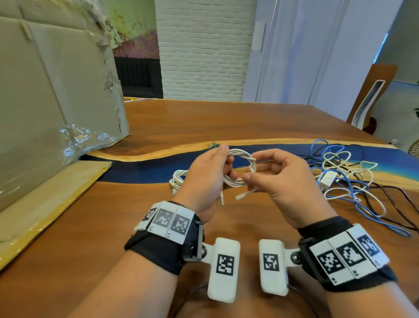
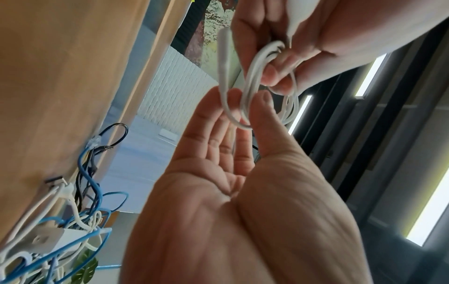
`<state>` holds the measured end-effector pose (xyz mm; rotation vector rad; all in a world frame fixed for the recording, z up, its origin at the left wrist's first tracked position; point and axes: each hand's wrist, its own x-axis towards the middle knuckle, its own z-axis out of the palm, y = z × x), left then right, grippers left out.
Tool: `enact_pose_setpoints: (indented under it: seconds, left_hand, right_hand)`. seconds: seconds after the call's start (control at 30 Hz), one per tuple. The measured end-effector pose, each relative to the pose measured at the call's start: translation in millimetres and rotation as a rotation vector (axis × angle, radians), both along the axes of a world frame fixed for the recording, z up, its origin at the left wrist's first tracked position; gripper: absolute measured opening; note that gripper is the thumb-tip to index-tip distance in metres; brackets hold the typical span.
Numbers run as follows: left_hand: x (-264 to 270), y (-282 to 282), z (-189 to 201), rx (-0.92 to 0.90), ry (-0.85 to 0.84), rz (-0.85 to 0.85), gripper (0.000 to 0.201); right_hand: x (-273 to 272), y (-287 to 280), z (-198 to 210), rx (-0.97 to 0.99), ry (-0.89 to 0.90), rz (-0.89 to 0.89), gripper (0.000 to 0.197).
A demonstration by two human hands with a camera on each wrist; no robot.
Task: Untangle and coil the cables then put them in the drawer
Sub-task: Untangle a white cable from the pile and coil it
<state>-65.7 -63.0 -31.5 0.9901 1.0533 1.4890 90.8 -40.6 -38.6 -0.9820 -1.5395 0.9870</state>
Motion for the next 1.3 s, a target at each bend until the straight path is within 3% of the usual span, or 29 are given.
enact_pose_setpoints:
  seconds: [0.2, 0.4, 0.47, 0.6, 0.73, 0.9, 0.97, 1.07, 1.3]
  left_hand:
    - [-4, 1, 2, -0.006, -0.096, 0.036, 0.035]
    - [-2, -4, 2, 0.012, -0.227, -0.068, 0.03]
    - [0, -5, 2, 0.021, -0.254, -0.089, 0.028]
    - [1, -5, 0, 0.048, -0.249, -0.082, 0.024]
    - [-1, -2, -3, 0.109, -0.133, -0.037, 0.023]
    - [-4, 2, -10, 0.23, 0.2, 0.073, 0.023]
    - [-6, 3, -12, 0.238, 0.296, 0.109, 0.023]
    - [-9, 5, -12, 0.227, 0.372, 0.11, 0.021]
    - [-14, 5, -12, 0.211, 0.456, 0.083, 0.023]
  right_hand:
    - [11, 2, 4, 0.039, -0.016, -0.006, 0.009]
    - [13, 5, 3, 0.16, -0.207, -0.117, 0.008]
    - [11, 6, 1, 0.143, -0.152, -0.128, 0.008]
    - [2, 4, -2, -0.018, 0.133, -0.067, 0.006]
    - [-6, -2, 2, -0.201, 0.444, 0.052, 0.014]
    - [-10, -3, 2, -0.243, 0.532, 0.074, 0.055]
    - [-8, -2, 3, -0.28, 0.61, 0.083, 0.061]
    - [-4, -1, 6, -0.379, 0.69, 0.167, 0.051]
    - [1, -1, 7, -0.437, 0.688, 0.327, 0.038]
